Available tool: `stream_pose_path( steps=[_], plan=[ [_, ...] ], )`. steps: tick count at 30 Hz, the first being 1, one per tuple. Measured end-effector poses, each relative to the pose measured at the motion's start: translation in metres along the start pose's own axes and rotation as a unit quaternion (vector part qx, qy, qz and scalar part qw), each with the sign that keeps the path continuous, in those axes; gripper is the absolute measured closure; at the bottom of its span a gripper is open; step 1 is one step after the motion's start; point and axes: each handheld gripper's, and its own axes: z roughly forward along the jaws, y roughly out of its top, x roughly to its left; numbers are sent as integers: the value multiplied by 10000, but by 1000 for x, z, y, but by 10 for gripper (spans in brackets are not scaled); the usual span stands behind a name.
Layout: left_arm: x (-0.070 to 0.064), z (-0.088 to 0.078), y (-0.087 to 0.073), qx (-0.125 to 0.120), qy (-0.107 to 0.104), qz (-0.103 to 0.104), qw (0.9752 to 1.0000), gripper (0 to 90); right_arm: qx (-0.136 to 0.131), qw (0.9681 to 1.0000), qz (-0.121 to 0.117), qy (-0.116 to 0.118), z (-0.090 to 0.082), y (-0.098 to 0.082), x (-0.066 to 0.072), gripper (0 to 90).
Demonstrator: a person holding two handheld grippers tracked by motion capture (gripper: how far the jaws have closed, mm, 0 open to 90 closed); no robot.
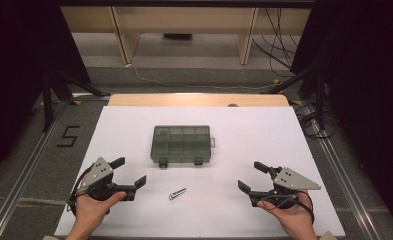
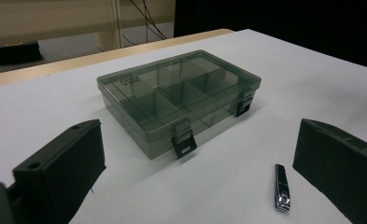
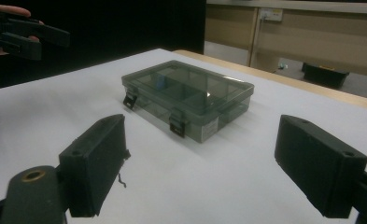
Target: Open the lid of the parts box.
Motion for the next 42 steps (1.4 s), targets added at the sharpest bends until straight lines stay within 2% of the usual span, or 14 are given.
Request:
stream_pose_path(
  steps=[6, 9, 10, 13, 14, 18, 19, 22, 24, 26, 30, 37, 40, 42],
  plan=[
    [1, 0, 0, -57, 12, -129, 9999, 52, 21, 10000, -12, 33, 0, 0, -1, 176],
    [4, -1, 2, -92, 45, 26, 9999, 94, -35, 10000, -2, 2, 1, 0, 0, 180],
    [4, 0, 2, -157, 38, -69, 9998, 137, -75, 10000, -27, -49, 2, 1, -1, 181],
    [9, -1, 8, -154, 121, 6, 9998, 269, -92, 9999, -79, -96, 4, 3, -3, 196],
    [9, -1, 10, -127, 211, -82, 9997, 313, -98, 9999, -79, -111, 5, 4, -3, 217],
    [13, 5, 19, -99, 292, -68, 9995, 506, -78, 9997, -161, -156, 14, 13, -7, 385],
    [16, 8, 20, -82, 278, 32, 9996, 556, -76, 9997, -175, -153, 16, 15, -7, 442],
    [18, 18, 21, 77, 387, -16, 9992, 693, -19, 9996, -231, -145, 24, 20, -9, 580],
    [21, 26, 22, 239, 426, 68, 9988, 769, 7, 9990, -415, -137, 32, 24, -13, 680],
    [23, 33, 22, 370, 465, 44, 9982, 834, 108, 9994, -309, -65, 41, 25, -14, 768],
    [30, 45, 22, 643, 596, 103, 9961, 897, 236, 9990, -365, -41, 56, 24, -18, 898],
    [43, 64, 13, 1304, 657, 56, 9893, 899, 625, 9975, -305, 84, 80, 18, -23, 900],
    [48, 70, 9, 1675, 596, 260, 9837, 899, 843, 9961, -240, 100, 91, 14, -25, 900],
    [48, 73, 7, 1975, 597, 365, 9778, 899, 945, 9952, -234, 110, 98, 12, -26, 900]
  ],
)
